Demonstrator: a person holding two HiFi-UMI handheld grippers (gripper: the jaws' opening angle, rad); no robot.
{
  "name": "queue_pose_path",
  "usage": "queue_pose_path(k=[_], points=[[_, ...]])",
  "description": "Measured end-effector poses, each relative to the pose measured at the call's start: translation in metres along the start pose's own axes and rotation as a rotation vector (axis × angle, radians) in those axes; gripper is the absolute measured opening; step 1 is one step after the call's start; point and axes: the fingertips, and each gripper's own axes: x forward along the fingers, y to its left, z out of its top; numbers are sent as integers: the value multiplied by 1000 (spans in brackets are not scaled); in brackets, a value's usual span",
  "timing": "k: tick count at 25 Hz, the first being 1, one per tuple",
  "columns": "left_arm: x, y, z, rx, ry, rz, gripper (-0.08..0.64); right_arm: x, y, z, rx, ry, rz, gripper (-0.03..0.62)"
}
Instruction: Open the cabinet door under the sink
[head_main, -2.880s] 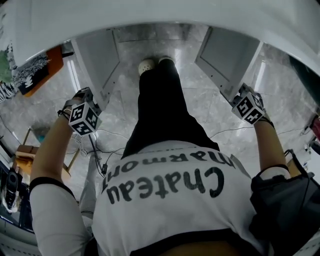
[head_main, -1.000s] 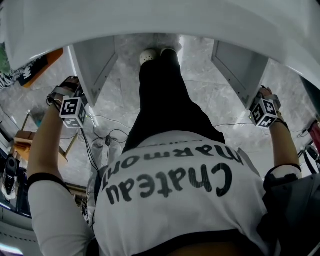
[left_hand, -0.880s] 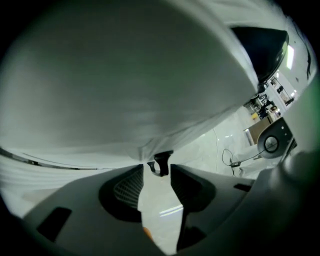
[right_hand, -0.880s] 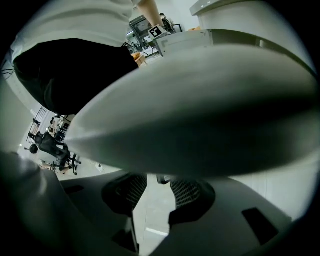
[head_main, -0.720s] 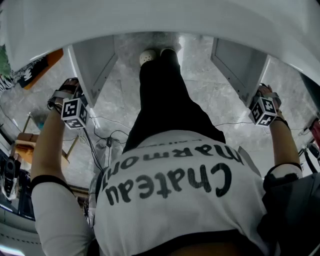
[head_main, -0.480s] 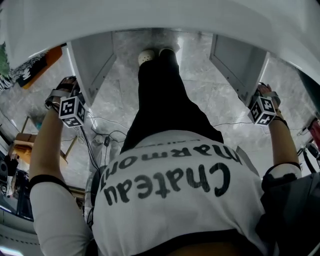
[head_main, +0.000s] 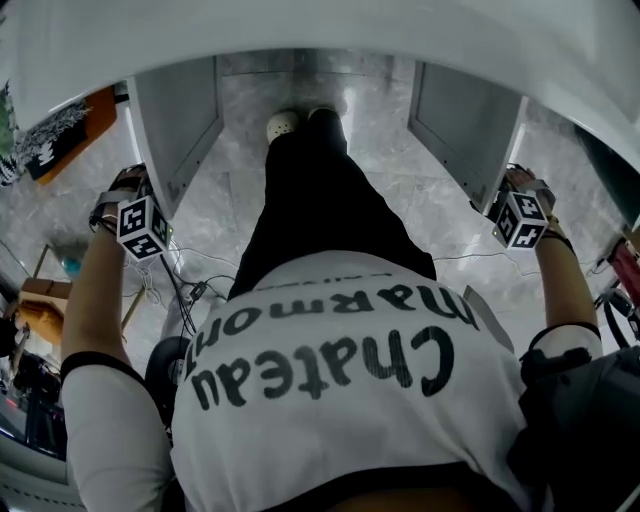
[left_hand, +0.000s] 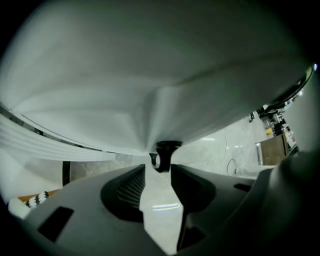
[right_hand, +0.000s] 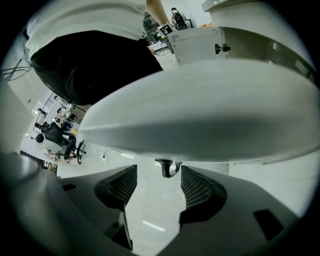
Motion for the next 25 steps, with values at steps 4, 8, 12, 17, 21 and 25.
queue_pose_path(k=[4,8,12,17,21,25], points=[[-3,22,-4,9,27,70,153,1,-14,-19,3,53,-52,273],[-8,31,-1,-32,10,140,153,-2,-40,-33,62,96,-149,273],[-17,46,-8,-197,-23,260,131,-13,-56,-49,168,164,-247,86],[-53,67,-33,-444,-8,445,64,-57,-62,-77,511,208,-418,20],[-96,75,-49,-671,-59,520,57,-100,-50,-84,685,210,-537,20],[-140,84,-51,-754,-148,566,52,-143,-36,-80,806,194,-653,21]])
